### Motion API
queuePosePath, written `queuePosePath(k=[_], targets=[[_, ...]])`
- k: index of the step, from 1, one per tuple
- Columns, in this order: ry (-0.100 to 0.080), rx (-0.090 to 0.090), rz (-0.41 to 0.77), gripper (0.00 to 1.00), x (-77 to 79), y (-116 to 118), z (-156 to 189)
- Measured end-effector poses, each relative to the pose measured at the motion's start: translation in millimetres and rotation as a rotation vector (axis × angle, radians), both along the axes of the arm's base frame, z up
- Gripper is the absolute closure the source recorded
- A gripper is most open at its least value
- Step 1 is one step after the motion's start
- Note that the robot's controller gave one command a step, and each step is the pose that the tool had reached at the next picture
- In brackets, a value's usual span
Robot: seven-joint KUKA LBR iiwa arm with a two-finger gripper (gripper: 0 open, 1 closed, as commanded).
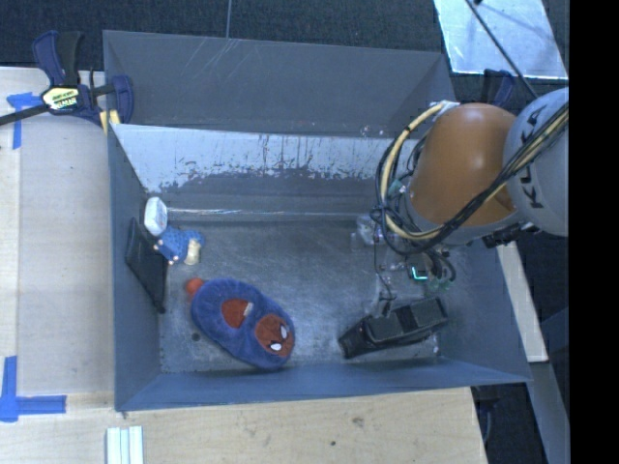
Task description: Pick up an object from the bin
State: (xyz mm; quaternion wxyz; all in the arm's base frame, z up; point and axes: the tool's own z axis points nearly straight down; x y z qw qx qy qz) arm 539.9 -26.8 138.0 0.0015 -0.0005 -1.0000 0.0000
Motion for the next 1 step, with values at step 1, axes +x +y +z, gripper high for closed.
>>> queuePosePath(k=[1], targets=[[-0.022,0.003,-0.019,0.00,-32.7,-26.5,-34.6]])
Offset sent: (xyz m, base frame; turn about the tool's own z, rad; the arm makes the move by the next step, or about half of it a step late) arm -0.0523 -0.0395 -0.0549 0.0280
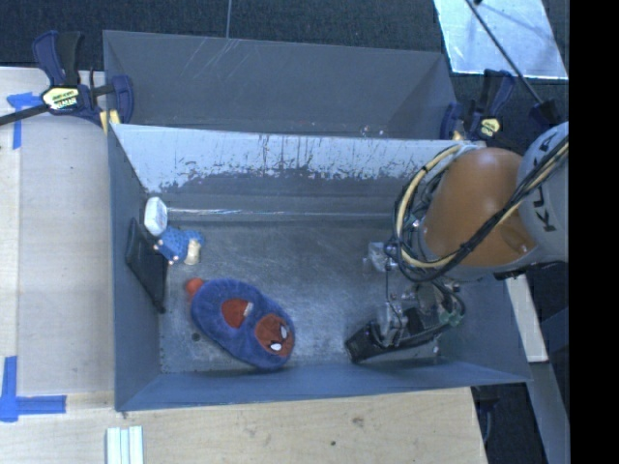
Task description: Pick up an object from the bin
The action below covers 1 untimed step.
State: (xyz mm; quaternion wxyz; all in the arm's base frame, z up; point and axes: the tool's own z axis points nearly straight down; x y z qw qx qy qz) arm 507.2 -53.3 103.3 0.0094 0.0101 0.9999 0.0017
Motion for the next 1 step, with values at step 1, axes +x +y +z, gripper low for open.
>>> queuePosePath(k=[1], targets=[[-0.009,0.006,0.199,0.00,-1.9,-1.2,-4.1]])
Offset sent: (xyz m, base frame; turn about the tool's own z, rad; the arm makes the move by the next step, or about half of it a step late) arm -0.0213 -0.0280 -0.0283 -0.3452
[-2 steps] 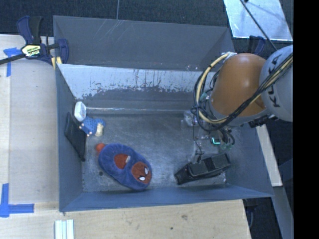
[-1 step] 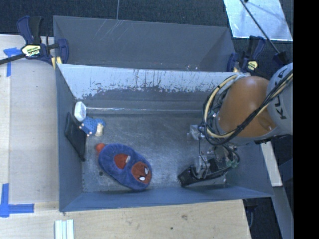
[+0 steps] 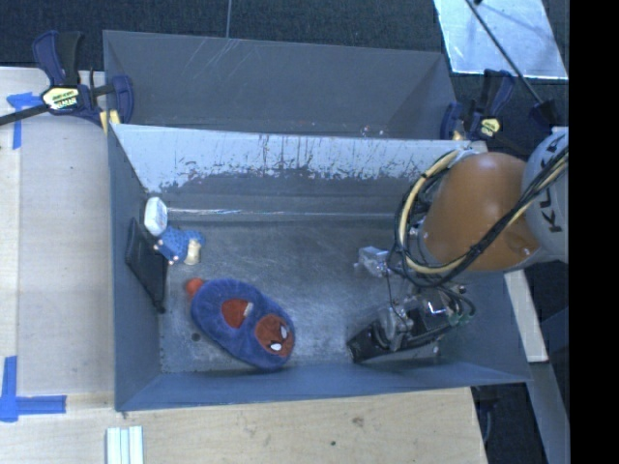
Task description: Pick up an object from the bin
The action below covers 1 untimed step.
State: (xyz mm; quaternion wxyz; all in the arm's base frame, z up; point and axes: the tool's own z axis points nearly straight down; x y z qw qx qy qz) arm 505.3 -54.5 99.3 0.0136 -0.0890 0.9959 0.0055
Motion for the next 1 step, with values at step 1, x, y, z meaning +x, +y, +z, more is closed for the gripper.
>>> queuePosePath(k=[1], targets=[[0.000,0.001,0.082,0.00,-0.3,1.6,-0.1]])
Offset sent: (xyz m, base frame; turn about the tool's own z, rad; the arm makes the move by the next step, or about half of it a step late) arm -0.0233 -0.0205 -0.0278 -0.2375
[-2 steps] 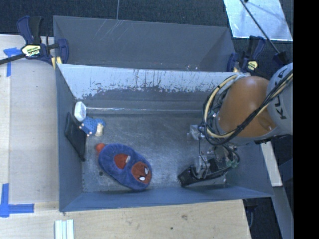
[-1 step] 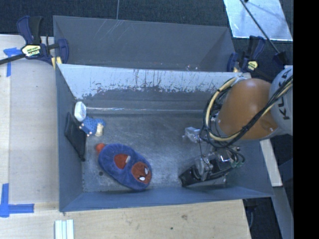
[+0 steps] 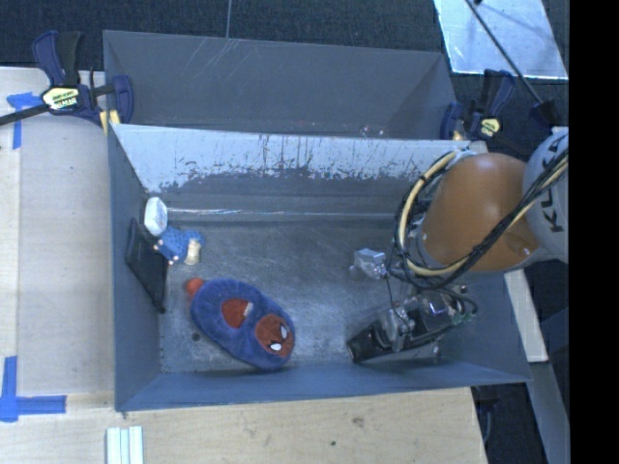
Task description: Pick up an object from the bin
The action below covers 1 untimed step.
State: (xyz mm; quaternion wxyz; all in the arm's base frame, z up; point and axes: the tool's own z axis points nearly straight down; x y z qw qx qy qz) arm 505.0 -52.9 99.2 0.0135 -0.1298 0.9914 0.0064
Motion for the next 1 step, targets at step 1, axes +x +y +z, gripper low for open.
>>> queuePosePath(k=[1], targets=[[-0.001,0.002,0.067,0.00,0.0,2.0,0.1]])
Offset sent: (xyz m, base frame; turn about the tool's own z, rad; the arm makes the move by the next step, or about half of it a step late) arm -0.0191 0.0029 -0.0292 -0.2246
